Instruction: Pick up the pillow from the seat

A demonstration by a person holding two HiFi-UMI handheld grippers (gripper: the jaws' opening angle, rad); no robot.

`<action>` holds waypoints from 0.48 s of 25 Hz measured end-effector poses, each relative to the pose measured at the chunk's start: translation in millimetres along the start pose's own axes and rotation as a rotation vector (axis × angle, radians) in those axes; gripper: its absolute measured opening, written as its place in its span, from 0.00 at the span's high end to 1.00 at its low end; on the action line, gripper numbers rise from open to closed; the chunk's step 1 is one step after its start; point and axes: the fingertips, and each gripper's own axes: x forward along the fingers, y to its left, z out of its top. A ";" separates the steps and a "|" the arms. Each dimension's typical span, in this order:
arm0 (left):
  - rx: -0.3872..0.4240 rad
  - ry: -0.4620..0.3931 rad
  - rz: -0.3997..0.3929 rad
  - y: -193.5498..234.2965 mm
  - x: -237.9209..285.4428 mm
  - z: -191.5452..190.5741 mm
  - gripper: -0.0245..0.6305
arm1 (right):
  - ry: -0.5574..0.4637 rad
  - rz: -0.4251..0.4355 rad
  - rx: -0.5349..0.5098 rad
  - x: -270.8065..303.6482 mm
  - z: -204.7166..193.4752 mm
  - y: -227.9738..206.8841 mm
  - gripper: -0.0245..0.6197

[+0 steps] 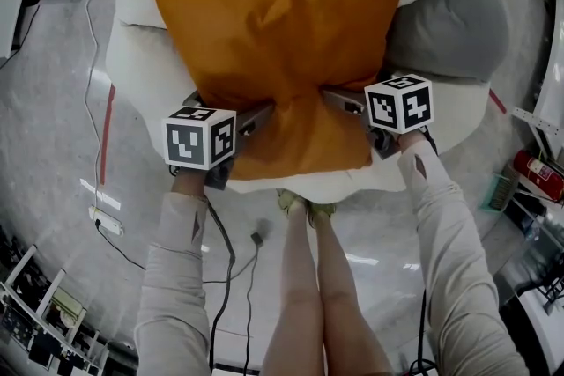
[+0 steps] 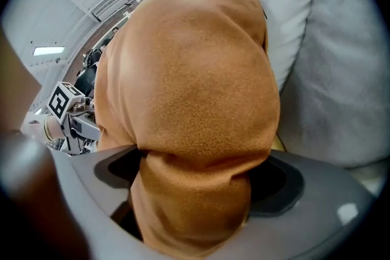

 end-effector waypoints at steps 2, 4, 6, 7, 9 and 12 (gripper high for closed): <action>0.007 -0.007 0.012 -2.2 -2.1 0.0 0.19 | 0.011 -0.007 -0.009 -1.5 -0.3 3.6 0.18; 0.011 -0.019 0.026 -4.7 -4.8 0.6 0.26 | 0.018 -0.016 -0.016 -4.4 -0.2 7.6 0.26; 0.009 -0.039 0.034 -8.7 -8.2 0.5 0.31 | 0.021 -0.030 -0.023 -8.6 -0.6 12.1 0.34; 0.008 -0.049 0.037 -11.0 -10.2 0.4 0.34 | 0.020 -0.038 -0.027 -10.9 -0.8 14.6 0.37; 0.007 -0.060 0.041 -14.7 -14.6 -0.1 0.40 | 0.014 -0.058 -0.034 -14.6 -0.7 20.1 0.44; 0.008 -0.059 0.043 -17.0 -20.0 -1.4 0.44 | 0.003 -0.085 -0.039 -18.2 -1.2 27.2 0.49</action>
